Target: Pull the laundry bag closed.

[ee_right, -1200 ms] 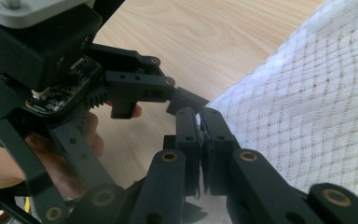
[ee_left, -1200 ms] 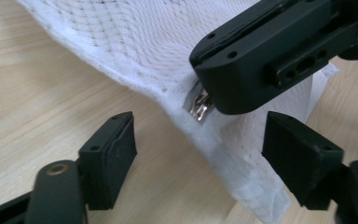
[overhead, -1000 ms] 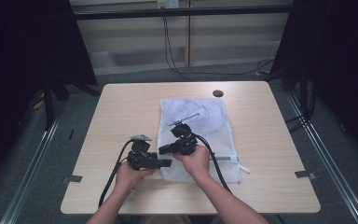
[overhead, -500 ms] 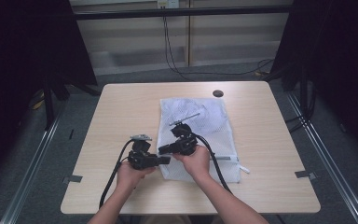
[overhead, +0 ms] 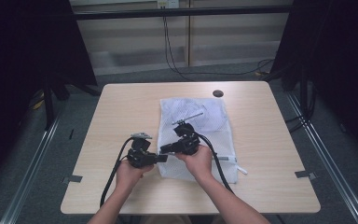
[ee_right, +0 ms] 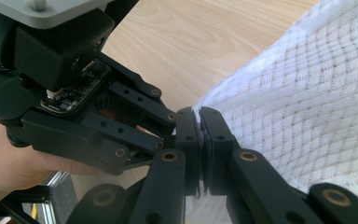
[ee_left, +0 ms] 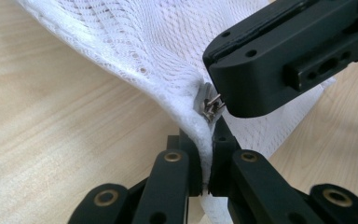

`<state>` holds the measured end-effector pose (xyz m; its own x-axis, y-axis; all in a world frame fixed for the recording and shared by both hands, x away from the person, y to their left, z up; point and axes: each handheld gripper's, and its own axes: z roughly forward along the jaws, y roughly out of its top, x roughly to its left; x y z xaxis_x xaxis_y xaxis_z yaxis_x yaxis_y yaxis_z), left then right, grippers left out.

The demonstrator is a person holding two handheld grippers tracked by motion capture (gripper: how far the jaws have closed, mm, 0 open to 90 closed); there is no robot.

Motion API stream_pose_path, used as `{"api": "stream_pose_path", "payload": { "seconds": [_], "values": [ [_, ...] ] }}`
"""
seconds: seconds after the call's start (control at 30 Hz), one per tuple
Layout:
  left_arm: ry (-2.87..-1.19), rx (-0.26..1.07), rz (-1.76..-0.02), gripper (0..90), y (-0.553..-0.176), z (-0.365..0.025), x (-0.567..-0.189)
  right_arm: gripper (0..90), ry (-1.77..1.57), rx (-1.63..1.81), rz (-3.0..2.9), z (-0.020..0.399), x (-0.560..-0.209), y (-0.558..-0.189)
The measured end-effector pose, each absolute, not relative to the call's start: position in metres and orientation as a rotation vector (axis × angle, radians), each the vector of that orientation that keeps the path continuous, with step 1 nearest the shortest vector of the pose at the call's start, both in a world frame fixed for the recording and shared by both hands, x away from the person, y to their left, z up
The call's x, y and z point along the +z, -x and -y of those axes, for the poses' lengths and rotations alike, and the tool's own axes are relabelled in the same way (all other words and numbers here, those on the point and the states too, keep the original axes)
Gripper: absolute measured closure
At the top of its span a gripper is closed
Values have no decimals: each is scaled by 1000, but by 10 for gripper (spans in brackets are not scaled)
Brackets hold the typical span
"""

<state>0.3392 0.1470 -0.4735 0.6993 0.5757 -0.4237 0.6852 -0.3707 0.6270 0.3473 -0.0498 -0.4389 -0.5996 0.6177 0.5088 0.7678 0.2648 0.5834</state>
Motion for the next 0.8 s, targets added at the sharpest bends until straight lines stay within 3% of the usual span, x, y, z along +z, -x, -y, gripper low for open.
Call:
{"api": "stream_pose_path", "payload": {
  "seconds": [0.8],
  "values": [
    [-2077, -177, -955, 880, -339, -147, -470, 871, 1327, -1272, 2297, 68, -444, -347]
  ]
}}
